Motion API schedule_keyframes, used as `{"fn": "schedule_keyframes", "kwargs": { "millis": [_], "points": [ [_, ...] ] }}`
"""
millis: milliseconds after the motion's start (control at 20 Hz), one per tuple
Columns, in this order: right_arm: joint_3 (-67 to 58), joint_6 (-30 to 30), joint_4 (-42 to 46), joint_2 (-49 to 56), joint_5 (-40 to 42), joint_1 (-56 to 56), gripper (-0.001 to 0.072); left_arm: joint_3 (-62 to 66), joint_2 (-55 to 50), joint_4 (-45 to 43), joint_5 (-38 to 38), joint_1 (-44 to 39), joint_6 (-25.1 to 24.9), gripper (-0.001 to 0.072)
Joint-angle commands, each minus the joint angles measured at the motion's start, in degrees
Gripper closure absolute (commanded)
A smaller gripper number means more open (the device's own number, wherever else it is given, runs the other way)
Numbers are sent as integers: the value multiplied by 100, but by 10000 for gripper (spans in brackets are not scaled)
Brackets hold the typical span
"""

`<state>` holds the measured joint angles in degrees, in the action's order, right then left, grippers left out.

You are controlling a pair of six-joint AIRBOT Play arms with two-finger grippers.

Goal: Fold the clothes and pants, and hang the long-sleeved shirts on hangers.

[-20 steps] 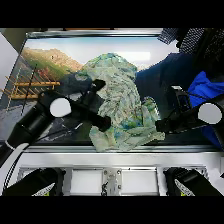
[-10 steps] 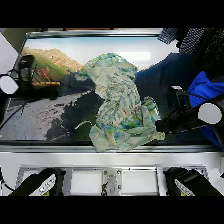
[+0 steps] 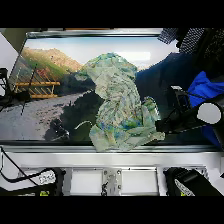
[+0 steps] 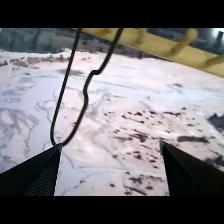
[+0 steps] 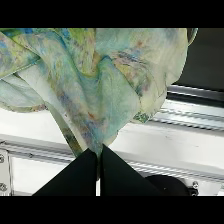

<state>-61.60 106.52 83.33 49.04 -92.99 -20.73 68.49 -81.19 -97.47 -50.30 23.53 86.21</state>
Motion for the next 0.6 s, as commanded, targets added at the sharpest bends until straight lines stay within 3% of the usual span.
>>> {"fn": "schedule_keyframes", "kwargs": {
  "millis": [0, 300, 550],
  "points": [
    [2, 0, -2, 9, 0, -7, 697, 7, -780, -619, 737, 162, -114, 38],
    [2, 0, -2, 9, 0, -7, 697, 142, -1574, -807, 1080, 240, -116, 39],
    [2, 0, -2, 9, 0, -7, 697, 1084, -2234, -796, 201, 240, -87, 39]
  ]
}}
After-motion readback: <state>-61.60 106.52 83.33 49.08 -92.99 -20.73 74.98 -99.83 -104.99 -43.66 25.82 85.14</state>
